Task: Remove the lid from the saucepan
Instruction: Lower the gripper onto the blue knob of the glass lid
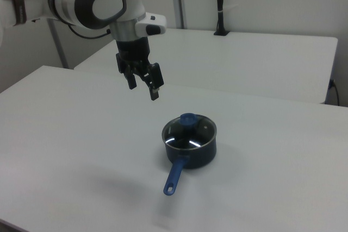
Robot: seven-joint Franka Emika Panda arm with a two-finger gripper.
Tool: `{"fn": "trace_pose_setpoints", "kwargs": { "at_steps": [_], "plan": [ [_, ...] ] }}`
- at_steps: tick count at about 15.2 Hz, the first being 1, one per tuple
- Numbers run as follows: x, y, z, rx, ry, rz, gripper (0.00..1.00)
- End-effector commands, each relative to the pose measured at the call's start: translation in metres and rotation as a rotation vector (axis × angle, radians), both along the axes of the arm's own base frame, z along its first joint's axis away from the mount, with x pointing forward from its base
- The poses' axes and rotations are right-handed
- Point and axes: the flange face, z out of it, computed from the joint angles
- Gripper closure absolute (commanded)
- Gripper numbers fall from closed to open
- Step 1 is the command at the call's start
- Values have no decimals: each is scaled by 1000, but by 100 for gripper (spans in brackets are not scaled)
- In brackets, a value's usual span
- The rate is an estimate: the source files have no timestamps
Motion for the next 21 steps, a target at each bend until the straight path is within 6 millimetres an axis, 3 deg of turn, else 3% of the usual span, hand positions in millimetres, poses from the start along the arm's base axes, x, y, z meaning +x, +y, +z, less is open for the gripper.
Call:
{"fn": "trace_pose_setpoints", "kwargs": {
  "at_steps": [1, 14, 17, 19, 21],
  "plan": [
    [-9, -3, 15, -4, 38, 25, 0],
    [0, -21, 11, 5, 41, 17, 0],
    [10, -28, -10, 6, 66, 9, 0],
    [21, -35, -13, 8, 61, -2, 0],
    [30, -41, -33, 21, 86, -10, 0]
  ]
}}
